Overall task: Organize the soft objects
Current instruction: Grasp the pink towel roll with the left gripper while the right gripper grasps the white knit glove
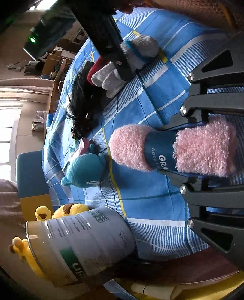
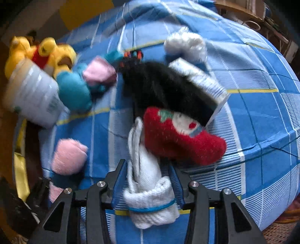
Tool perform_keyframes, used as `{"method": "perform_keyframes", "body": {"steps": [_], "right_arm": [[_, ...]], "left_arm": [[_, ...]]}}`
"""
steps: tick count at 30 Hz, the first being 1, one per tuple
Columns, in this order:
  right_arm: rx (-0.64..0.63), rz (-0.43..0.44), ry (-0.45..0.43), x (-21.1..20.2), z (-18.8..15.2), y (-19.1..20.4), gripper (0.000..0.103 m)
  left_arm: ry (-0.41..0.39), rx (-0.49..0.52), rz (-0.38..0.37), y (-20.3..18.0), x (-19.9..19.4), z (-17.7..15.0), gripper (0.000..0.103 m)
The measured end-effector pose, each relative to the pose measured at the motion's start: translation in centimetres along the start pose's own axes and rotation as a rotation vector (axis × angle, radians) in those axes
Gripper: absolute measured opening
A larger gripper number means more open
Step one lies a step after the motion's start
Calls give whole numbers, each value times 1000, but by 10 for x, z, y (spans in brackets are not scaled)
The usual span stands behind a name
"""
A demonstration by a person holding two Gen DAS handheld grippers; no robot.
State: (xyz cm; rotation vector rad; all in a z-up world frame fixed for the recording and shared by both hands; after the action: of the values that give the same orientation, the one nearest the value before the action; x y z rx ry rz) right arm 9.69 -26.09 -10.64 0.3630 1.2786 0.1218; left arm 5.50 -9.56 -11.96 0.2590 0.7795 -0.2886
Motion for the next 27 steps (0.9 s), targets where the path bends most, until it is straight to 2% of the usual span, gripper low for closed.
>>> {"method": "perform_keyframes", "body": {"steps": [5, 7, 10, 20, 27], "right_arm": [[-68, -41, 12, 8, -1, 13, 50], [-102, -51, 20, 12, -3, 20, 60], [-175, -102, 26, 19, -9, 35, 67], [-243, -155, 11, 24, -19, 53, 66], [-251, -159, 11, 26, -27, 62, 66]], "left_arm": [[-8, -1, 2, -1, -1, -1, 35], [-11, -2, 2, -1, -1, -1, 35], [-13, -4, 2, -1, -2, -2, 35], [-19, -5, 6, -2, -3, -3, 35], [-20, -2, 8, -2, -3, -3, 35]]}}
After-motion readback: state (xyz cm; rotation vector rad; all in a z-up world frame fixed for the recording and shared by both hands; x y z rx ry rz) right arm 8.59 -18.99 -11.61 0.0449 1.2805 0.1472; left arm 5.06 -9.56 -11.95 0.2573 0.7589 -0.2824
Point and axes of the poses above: each gripper's, at about its wrist camera, not at the fingertips, and x roughly the way its jaws point, y to its left, z to its top, the point moved 2 cm from there along x, roughly the way its jaws point, and after that the axes turned 7 degrees about z, right-handed, at the moved point
